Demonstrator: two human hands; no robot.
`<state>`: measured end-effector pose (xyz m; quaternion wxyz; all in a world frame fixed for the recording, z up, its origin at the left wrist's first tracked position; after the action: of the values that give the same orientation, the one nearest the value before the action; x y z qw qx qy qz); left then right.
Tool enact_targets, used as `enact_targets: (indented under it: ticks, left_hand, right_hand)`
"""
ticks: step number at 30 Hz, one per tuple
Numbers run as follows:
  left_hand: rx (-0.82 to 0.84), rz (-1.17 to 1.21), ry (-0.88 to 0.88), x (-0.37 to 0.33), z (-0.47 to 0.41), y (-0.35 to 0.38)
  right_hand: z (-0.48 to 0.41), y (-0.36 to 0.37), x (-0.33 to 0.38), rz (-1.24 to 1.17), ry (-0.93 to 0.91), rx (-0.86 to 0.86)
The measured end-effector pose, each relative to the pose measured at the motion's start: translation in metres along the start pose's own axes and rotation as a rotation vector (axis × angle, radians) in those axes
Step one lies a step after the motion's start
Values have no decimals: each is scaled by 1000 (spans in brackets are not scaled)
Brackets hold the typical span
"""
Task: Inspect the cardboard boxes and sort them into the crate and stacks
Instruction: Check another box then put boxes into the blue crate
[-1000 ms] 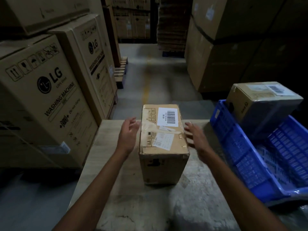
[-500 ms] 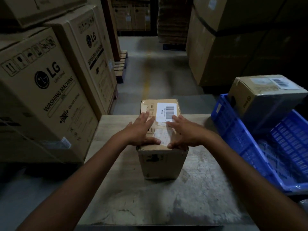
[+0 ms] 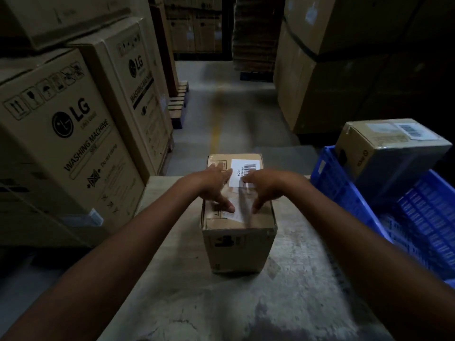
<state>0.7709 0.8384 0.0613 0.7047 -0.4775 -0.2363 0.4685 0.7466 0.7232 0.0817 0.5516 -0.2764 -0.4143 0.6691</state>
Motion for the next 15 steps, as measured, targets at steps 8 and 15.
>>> enact_targets:
  ticks: [8,15]
  left_hand:
    - [-269,169,-8,3,-2,-39]
    - [-521,394,-115,26,-11,5]
  right_hand:
    - [-7,-38,-9,-119,-3,-236]
    - [-18,13,-18,-288,22,-355]
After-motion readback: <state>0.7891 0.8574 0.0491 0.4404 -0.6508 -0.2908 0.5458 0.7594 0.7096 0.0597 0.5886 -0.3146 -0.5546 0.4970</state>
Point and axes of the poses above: each hand's wrist, its own z-axis away from the middle knuckle, its own y-axis out of the palm, x = y × z, the point moved 9 cm from there along -z, towards the middle knuckle, and after that the axes turned 2 degrees about y, right-handed, at the moved point
